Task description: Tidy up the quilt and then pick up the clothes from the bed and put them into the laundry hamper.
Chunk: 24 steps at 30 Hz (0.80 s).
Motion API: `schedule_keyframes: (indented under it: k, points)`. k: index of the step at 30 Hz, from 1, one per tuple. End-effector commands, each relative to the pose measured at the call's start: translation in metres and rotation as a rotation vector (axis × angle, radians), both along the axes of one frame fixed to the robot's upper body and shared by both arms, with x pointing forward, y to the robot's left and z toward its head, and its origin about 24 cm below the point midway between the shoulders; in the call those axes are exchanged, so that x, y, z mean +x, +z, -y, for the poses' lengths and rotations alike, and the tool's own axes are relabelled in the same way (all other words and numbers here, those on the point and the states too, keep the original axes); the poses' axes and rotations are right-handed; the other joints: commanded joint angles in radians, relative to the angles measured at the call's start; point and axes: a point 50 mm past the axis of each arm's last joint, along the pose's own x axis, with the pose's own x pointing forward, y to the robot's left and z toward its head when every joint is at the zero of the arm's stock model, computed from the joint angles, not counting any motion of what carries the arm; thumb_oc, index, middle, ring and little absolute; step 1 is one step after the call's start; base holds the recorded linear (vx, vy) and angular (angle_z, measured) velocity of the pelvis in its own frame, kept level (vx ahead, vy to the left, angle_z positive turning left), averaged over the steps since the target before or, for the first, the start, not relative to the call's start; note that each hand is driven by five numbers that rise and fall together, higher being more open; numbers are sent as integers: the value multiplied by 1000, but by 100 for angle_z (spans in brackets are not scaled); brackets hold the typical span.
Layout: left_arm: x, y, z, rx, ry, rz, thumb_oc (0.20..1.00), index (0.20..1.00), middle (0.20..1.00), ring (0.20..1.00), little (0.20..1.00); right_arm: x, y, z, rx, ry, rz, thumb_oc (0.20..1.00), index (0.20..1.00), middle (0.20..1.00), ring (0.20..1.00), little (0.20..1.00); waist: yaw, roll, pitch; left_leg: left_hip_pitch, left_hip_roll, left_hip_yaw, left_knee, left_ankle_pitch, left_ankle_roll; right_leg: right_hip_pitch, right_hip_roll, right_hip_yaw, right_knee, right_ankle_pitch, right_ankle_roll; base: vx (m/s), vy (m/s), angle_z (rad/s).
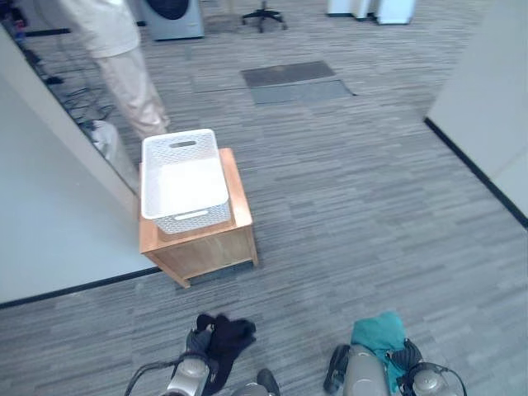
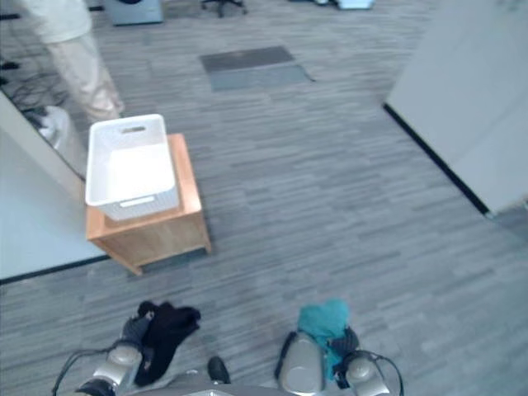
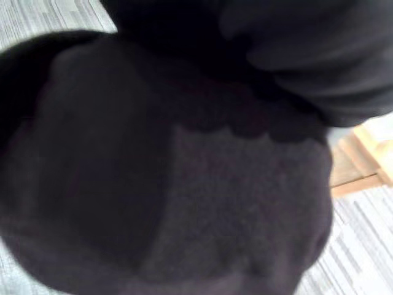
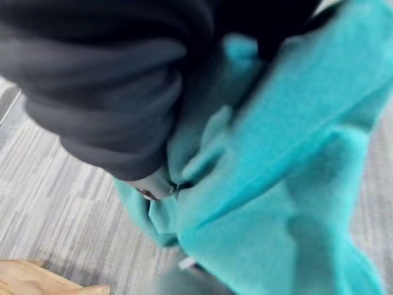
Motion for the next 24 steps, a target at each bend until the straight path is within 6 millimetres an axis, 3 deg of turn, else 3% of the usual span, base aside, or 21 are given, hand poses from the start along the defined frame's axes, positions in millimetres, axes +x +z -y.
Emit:
schedule_keyframes:
  k: [1, 3, 4, 5, 6, 7, 8, 9, 11, 12, 13, 15, 16, 17, 18, 19, 21, 22, 23, 24]
  points:
    - [2, 0, 1, 58, -51, 5, 200, 200, 200, 200, 200, 25, 15, 5, -14, -11, 91, 200, 200, 200, 200, 200, -37, -5, 44, 90, 116, -23, -34, 20, -75, 65, -27, 264, -47, 198, 90, 497, -408, 75]
    - [-4, -2, -1, 52, -33, -5, 200, 200, 200, 200, 200, 23, 12, 2, -14, 27, 66, 200, 200, 200, 200, 200, -22, -15, 33, 101, 139, -55, 51, 3, -94, 106, -25, 225, -40, 187, 94, 468, -446, 114]
    - [-8, -4, -1, 41, -6, -12, 200, 200, 200, 200, 200, 28, 14, 2, -22, 52, 74, 200, 200, 200, 200, 200, -12, -14, 35, 61, 180, -73, 169, 46, -103, 126, -13, 198, -30, 193, 82, 391, -613, 88]
    - [-9, -5, -1, 35, 11, -17, 200, 200, 200, 200, 200, 32, 17, 5, -44, 81, 84, 200, 200, 200, 200, 200, 1, -18, 49, -15, 246, -110, 333, 108, -101, 155, 8, 188, -28, 185, 50, 313, -624, 47]
    - [-8, -5, 1, 30, 17, -11, 200, 200, 200, 200, 200, 33, 19, 8, -57, 91, 88, 200, 200, 200, 200, 200, 9, -20, 61, -98, 282, -140, 483, 164, -97, 193, 21, 154, -34, 174, 17, 174, -421, 61]
    - [-8, -5, 1, 29, 17, -11, 200, 200, 200, 200, 200, 33, 19, 8, -57, 91, 88, 200, 200, 200, 200, 200, 4, -17, 60, -105, 287, -147, 491, 161, -98, 194, 24, 148, -35, 174, 16, 185, -357, 141]
    - [-10, -5, 2, 21, 29, -5, 200, 200, 200, 200, 200, 37, 24, 12, -74, 107, 112, 200, 200, 200, 200, 200, 15, -14, 79, -152, 342, -129, 629, 175, -112, 261, 40, 75, -62, 145, 0, 376, -613, 133]
    - [-15, -6, 1, 11, 49, -11, 200, 200, 200, 200, 200, 46, 31, 14, -95, 148, 128, 200, 200, 200, 200, 200, 54, -32, 92, -268, 371, 8, 664, 129, -122, 356, 79, -6, -96, 89, -42, 468, -648, 122]
    - [-22, -8, 0, 1, 56, -24, 200, 200, 200, 200, 200, 50, 34, 13, -90, 154, 146, 200, 200, 200, 200, 200, 76, -31, 76, -292, 293, 112, 519, 85, -112, 385, 93, -38, -92, 56, -39, 366, -322, 72]
    - [-26, -10, 0, 0, 51, -42, 200, 200, 200, 200, 200, 51, 35, 12, -83, 149, 158, 200, 200, 200, 200, 200, 78, -35, 60, -283, 263, 219, 428, 85, -106, 398, 93, -73, -77, 36, -34, 296, -160, 73]
    - [-28, -11, 0, -4, 57, -50, 200, 200, 200, 200, 200, 53, 37, 12, -76, 137, 176, 200, 200, 200, 200, 200, 74, -32, 44, -271, 265, 319, 386, 81, -102, 414, 107, -113, -60, 12, -33, 312, -149, 68]
    - [-35, -13, -1, 0, 58, -75, 200, 200, 200, 200, 200, 49, 36, 15, -79, 118, 174, 200, 200, 200, 200, 200, 65, -25, 20, -203, 250, 438, 273, 77, -63, 423, 114, -183, 12, -16, -24, 284, -39, 74]
    - [-36, -13, -2, -3, 62, -79, 200, 200, 200, 200, 200, 50, 37, 12, -72, 126, 187, 200, 200, 200, 200, 200, 67, -20, 7, -163, 211, 426, 210, 59, -39, 416, 109, -214, 70, -8, -13, 290, 157, 92]
    - [-39, -15, -1, -10, 63, -88, 200, 200, 200, 200, 200, 45, 33, 7, -55, 119, 177, 200, 200, 200, 200, 200, 66, -23, -2, -125, 136, 375, 136, 31, 3, 402, 75, -226, 188, 23, 16, 294, 218, 73]
    - [-39, -15, 0, -9, 55, -95, 200, 200, 200, 200, 200, 44, 31, 4, -40, 110, 175, 200, 200, 200, 200, 200, 56, -17, 2, -85, 117, 369, 93, 6, 22, 364, 36, -243, 343, 76, 60, 251, 238, 109]
    - [-35, -14, -1, -3, 50, -87, 200, 200, 200, 200, 200, 47, 33, 0, -29, 102, 192, 200, 200, 200, 200, 200, 34, -17, 16, -62, 82, 330, 50, -7, 51, 315, -13, -207, 504, 122, 96, 184, 130, 90]
    - [-30, -11, -3, 6, 50, -72, 200, 200, 200, 200, 200, 51, 34, -5, -9, 89, 209, 200, 200, 200, 200, 200, 11, -13, 39, -26, 72, 267, -4, 8, 54, 186, -30, -88, 662, 136, 100, 113, -5, 150]
    - [-28, -10, -4, 10, 46, -66, 200, 200, 200, 200, 200, 51, 34, -4, -9, 76, 213, 200, 200, 200, 200, 200, 11, -15, 40, -21, 68, 229, -16, 15, 47, 169, -27, -45, 631, 124, 97, 63, -78, 202]
    - [-28, -10, -4, 11, 46, -66, 200, 200, 200, 200, 200, 51, 34, -4, -8, 75, 213, 200, 200, 200, 200, 200, 9, -16, 40, -21, 67, 226, -19, 18, 47, 170, -28, -47, 631, 123, 97, 152, -267, 156]
    - [-24, -8, -4, 16, 21, -54, 200, 200, 200, 200, 200, 51, 37, 1, -12, 41, 231, 200, 200, 200, 200, 200, 2, -25, 38, -25, 65, 145, -39, 34, 28, 163, -9, 32, 475, 71, 67, 188, -285, 164]
